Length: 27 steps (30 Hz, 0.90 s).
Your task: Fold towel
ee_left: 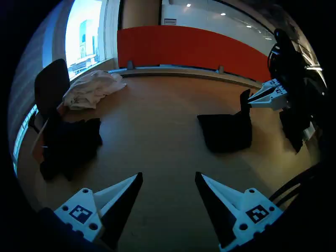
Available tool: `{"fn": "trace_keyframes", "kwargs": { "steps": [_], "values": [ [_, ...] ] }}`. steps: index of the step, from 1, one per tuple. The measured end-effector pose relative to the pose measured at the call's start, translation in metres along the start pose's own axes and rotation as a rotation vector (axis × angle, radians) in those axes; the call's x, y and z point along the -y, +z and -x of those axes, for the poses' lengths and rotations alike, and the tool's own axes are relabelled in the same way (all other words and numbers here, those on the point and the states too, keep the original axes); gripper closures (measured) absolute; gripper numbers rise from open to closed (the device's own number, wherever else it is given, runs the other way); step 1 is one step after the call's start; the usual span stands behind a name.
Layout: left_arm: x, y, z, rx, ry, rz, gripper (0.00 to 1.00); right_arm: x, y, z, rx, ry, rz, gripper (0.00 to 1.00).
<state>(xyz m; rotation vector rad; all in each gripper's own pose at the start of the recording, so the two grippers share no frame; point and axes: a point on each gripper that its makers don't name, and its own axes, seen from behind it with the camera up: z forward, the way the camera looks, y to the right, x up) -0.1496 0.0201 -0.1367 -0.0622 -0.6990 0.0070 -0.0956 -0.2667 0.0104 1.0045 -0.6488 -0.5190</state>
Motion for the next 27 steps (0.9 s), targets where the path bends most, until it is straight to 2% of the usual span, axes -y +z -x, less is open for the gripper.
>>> {"fn": "trace_keyframes", "kwargs": {
  "steps": [8, 17, 21, 27],
  "values": [
    [-0.003, 0.0, 0.006, 0.006, -0.02, 0.006, 0.08, 0.021, 0.028, -0.005, 0.019, -0.013, -0.057, 0.95],
    [-0.003, -0.001, 0.012, 0.012, -0.046, 0.001, 0.08, 0.058, 0.074, 0.01, 0.075, 0.004, -0.138, 0.95],
    [-0.004, -0.001, 0.013, 0.013, -0.049, 0.004, 0.08, 0.065, 0.081, 0.015, 0.092, 0.013, -0.149, 0.95],
    [-0.003, -0.001, 0.014, 0.015, -0.046, 0.005, 0.08, 0.063, 0.08, 0.015, 0.095, 0.014, -0.145, 0.93]
  ]
}}
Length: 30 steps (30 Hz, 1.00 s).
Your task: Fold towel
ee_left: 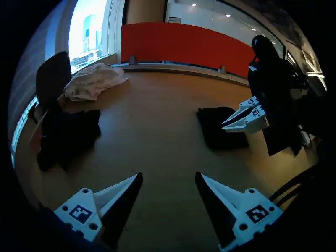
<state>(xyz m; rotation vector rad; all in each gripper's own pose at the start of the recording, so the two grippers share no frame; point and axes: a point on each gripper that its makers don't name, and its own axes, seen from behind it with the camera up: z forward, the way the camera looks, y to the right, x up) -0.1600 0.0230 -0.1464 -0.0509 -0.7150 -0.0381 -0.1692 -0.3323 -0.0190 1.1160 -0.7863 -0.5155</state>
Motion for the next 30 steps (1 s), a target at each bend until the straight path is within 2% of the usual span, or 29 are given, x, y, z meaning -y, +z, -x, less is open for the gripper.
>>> {"fn": "trace_keyframes", "kwargs": {
  "steps": [2, 4, 6, 8, 10, 20, 30],
  "values": [
    [0.0, 0.0, -0.001, 0.0, 0.001, 0.001, 0.08, -0.001, -0.001, 0.0, -0.001, -0.002, 0.001, 0.91],
    [0.0, 0.0, -0.001, -0.001, 0.001, 0.003, 0.08, -0.002, -0.003, -0.001, -0.004, -0.002, 0.003, 0.84],
    [0.001, 0.001, -0.002, -0.001, 0.003, 0.004, 0.08, -0.003, -0.005, -0.001, -0.006, -0.002, 0.005, 0.7],
    [0.001, 0.001, -0.002, -0.001, 0.005, 0.004, 0.08, -0.004, -0.006, 0.0, -0.008, 0.0, 0.009, 0.49],
    [0.001, 0.0, -0.003, -0.002, 0.007, 0.004, 0.08, -0.005, -0.008, 0.0, -0.01, 0.005, 0.01, 0.36],
    [0.0, -0.001, -0.004, -0.006, 0.008, 0.004, 0.08, -0.004, -0.018, 0.002, -0.022, 0.038, 0.005, 0.33],
    [0.0, -0.002, -0.006, -0.008, 0.015, 0.005, 0.08, -0.009, -0.034, 0.02, -0.02, 0.059, 0.041, 0.33]
  ]
}}
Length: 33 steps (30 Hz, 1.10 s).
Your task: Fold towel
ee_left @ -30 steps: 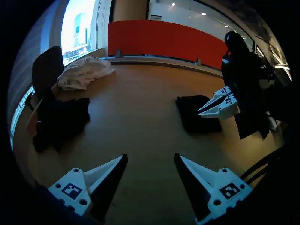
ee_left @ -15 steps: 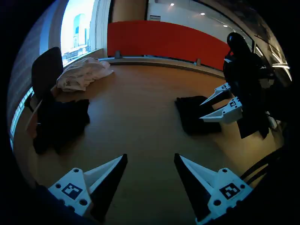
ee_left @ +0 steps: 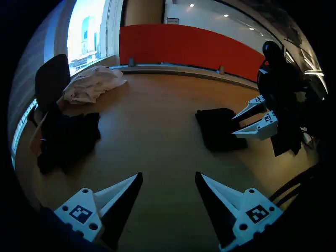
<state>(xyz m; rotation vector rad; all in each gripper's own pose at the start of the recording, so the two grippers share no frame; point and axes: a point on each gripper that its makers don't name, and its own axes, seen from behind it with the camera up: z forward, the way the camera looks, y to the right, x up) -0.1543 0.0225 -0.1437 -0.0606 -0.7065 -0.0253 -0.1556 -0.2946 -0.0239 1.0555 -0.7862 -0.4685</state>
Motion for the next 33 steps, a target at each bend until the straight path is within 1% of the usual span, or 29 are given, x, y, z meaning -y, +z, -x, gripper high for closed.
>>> {"fn": "trace_keyframes", "kwargs": {
  "steps": [8, 14, 20, 26, 33],
  "values": [
    [0.001, 0.0, -0.001, 0.0, 0.007, 0.0, 0.07, -0.008, -0.016, 0.017, 0.001, 0.03, 0.035, 0.32],
    [0.0, 0.0, -0.001, 0.0, 0.011, 0.0, 0.08, -0.011, -0.023, 0.025, 0.003, 0.04, 0.052, 0.31],
    [0.0, -0.001, 0.0, -0.001, 0.011, -0.001, 0.08, -0.009, -0.026, 0.036, 0.014, 0.054, 0.062, 0.31],
    [0.0, -0.001, 0.0, -0.002, 0.008, -0.003, 0.07, -0.004, -0.023, 0.057, 0.049, 0.072, 0.068, 0.31],
    [0.0, 0.0, 0.0, -0.001, 0.009, -0.002, 0.08, -0.003, -0.022, 0.069, 0.068, 0.097, 0.076, 0.31]
  ]
}}
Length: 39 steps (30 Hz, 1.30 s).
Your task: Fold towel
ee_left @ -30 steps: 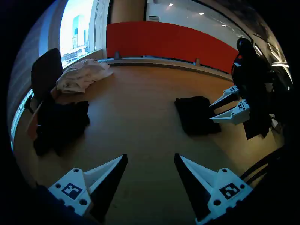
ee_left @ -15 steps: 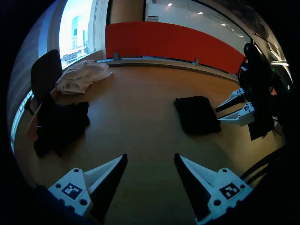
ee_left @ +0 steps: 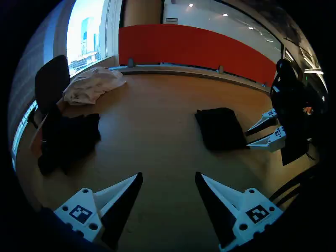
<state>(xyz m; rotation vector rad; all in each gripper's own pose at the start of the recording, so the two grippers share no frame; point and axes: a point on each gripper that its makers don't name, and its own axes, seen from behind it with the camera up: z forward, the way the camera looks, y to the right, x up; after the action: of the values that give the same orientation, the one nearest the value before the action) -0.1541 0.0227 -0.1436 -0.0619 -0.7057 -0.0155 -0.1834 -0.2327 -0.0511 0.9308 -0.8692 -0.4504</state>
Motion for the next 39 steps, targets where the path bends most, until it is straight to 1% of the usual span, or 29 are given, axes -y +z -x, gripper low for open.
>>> {"fn": "trace_keyframes", "kwargs": {
  "steps": [7, 11, 15, 21, 27, 29, 31, 34, 39],
  "values": [
    [-0.002, 0.0, 0.0, 0.0, 0.004, 0.003, 0.08, -0.002, 0.001, 0.012, 0.022, 0.019, 0.01, 0.31],
    [-0.001, 0.001, 0.0, 0.002, 0.0, 0.002, 0.08, -0.003, 0.002, 0.014, 0.025, 0.031, 0.013, 0.34],
    [-0.002, 0.0, 0.0, 0.001, -0.001, 0.003, 0.08, -0.003, 0.003, 0.016, 0.027, 0.041, 0.015, 0.42],
    [-0.002, -0.001, 0.001, 0.003, 0.002, 0.004, 0.08, -0.003, 0.008, 0.017, 0.031, 0.052, 0.017, 0.6],
    [-0.001, -0.001, 0.002, 0.004, 0.004, 0.003, 0.08, -0.004, 0.009, 0.018, 0.035, 0.047, 0.028, 0.76],
    [-0.001, -0.002, 0.002, 0.004, 0.003, 0.003, 0.08, -0.005, 0.009, 0.019, 0.036, 0.044, 0.031, 0.83],
    [-0.001, -0.002, 0.001, 0.003, 0.003, 0.003, 0.08, -0.005, 0.008, 0.019, 0.036, 0.04, 0.033, 0.87],
    [-0.002, -0.002, 0.001, 0.002, 0.003, 0.005, 0.08, -0.004, 0.007, 0.019, 0.035, 0.034, 0.034, 0.91],
    [-0.002, -0.002, 0.0, 0.001, 0.005, 0.008, 0.08, -0.004, 0.005, 0.014, 0.021, 0.031, 0.034, 0.94]
  ]
}}
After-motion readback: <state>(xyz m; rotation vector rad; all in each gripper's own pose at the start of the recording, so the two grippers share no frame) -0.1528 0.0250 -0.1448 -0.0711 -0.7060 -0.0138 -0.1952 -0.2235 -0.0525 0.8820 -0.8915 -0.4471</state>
